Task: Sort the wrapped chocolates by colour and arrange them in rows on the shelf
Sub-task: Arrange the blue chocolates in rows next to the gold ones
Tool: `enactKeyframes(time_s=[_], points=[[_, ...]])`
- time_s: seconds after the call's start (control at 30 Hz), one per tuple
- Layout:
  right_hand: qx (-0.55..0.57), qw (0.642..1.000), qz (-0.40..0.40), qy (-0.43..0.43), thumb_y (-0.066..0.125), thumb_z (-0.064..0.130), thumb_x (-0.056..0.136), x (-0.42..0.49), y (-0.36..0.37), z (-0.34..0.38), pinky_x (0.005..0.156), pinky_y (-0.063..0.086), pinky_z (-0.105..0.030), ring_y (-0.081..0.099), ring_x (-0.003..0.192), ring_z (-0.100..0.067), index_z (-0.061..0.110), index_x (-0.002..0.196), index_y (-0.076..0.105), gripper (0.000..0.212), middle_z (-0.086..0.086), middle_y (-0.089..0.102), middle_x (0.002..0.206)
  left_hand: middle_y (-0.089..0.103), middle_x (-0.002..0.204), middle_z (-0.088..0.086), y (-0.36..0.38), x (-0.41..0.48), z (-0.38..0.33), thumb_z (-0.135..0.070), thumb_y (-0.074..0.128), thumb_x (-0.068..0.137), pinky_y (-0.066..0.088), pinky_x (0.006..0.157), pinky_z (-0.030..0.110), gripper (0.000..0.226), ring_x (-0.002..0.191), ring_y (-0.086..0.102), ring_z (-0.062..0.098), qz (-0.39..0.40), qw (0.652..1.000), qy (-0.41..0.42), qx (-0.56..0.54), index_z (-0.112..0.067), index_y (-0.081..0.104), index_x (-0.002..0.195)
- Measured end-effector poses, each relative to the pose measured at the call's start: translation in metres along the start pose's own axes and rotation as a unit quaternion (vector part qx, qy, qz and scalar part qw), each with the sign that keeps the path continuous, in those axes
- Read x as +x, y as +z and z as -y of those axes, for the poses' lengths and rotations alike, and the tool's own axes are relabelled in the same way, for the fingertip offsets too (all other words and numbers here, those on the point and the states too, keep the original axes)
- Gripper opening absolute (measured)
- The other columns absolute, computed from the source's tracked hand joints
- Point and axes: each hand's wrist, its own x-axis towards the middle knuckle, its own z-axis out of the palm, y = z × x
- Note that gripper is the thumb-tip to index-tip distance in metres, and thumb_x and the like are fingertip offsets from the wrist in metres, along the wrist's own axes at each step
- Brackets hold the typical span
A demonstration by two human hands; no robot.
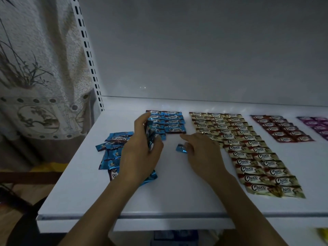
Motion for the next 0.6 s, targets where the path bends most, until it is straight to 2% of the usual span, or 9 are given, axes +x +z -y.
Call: enactKeyframes(time_s=[0.1, 0.17, 0.27, 0.37, 0.43, 0.5, 0.6], points=[[-0.087, 0.996, 0.019, -0.017, 0.048, 0.035, 0.096, -0.001, -0.002, 0.004, 0.097, 0.025, -0.033, 0.048, 0.116, -0.016, 0.029, 0.122, 0.061, 0.029, 0.006, 0.058, 0.119, 0.052, 0.088, -0.026, 0.001, -0.004, 0.002, -0.012, 0.052, 0.095, 0.052, 0.070, 0.027, 0.066, 0.075, 0.060, 0.003, 0.013, 0.998, -0.031, 0.044, -0.038, 0.020, 0.146], [-0.109, 0.993, 0.035, -0.030, 0.045, 0.033, 0.098, 0.003, 0.000, 0.007, 0.096, 0.024, -0.032, 0.046, 0.115, -0.015, 0.032, 0.119, 0.063, 0.027, 0.008, 0.057, 0.119, 0.050, 0.090, -0.026, 0.002, -0.004, 0.001, -0.016, 0.046, 0.099, 0.052, 0.080, 0.030, 0.061, 0.078, 0.059, 0.002, 0.027, 0.997, -0.045, 0.052, -0.051, 0.018, 0.139], [-0.124, 0.991, 0.031, -0.039, 0.043, 0.024, 0.099, 0.013, 0.007, 0.011, 0.095, 0.026, -0.033, 0.043, 0.116, -0.018, 0.034, 0.122, 0.062, 0.031, 0.005, 0.054, 0.121, 0.057, 0.097, -0.016, 0.002, -0.006, -0.001, -0.028, 0.046, 0.099, 0.055, 0.072, 0.031, 0.054, 0.078, 0.063, 0.009, 0.036, 0.998, -0.013, 0.050, -0.062, 0.012, 0.122], [-0.128, 0.991, 0.022, -0.043, 0.046, 0.021, 0.098, 0.026, 0.012, 0.012, 0.093, 0.030, -0.034, 0.042, 0.115, -0.022, 0.034, 0.121, 0.063, 0.031, 0.000, 0.054, 0.121, 0.063, 0.087, -0.013, 0.001, -0.008, 0.006, -0.045, 0.046, 0.090, 0.053, 0.060, 0.023, 0.039, 0.069, 0.063, 0.007, 0.023, 0.996, 0.053, 0.072, -0.047, 0.036, 0.127], [-0.140, 0.988, 0.027, -0.052, 0.047, 0.019, 0.098, 0.036, 0.016, 0.011, 0.090, 0.033, -0.035, 0.044, 0.113, -0.024, 0.033, 0.121, 0.063, 0.032, -0.002, 0.055, 0.119, 0.067, 0.073, -0.013, 0.002, -0.007, 0.016, -0.055, 0.045, 0.085, 0.053, 0.059, 0.019, 0.037, 0.062, 0.064, 0.002, 0.014, 0.996, 0.046, 0.074, -0.033, 0.055, 0.113], [-0.118, 0.991, 0.019, -0.058, 0.049, 0.014, 0.097, 0.042, 0.020, 0.010, 0.086, 0.036, -0.035, 0.048, 0.107, -0.026, 0.028, 0.119, 0.066, 0.031, -0.006, 0.058, 0.116, 0.065, 0.068, -0.017, 0.002, -0.006, 0.020, -0.060, 0.044, 0.082, 0.050, 0.057, 0.014, 0.033, 0.059, 0.063, -0.001, -0.003, 0.998, 0.026, 0.048, -0.034, 0.055, 0.098], [-0.061, 0.995, -0.039, -0.066, 0.060, 0.004, 0.087, 0.040, 0.029, 0.005, 0.075, 0.042, -0.035, 0.056, 0.092, -0.030, 0.015, 0.111, 0.070, 0.028, -0.010, 0.065, 0.103, 0.065, 0.074, -0.022, 0.000, -0.004, 0.020, -0.062, 0.043, 0.080, 0.047, 0.060, 0.007, 0.040, 0.071, 0.063, -0.006, -0.045, 0.999, 0.008, -0.018, -0.028, 0.058, 0.095]])
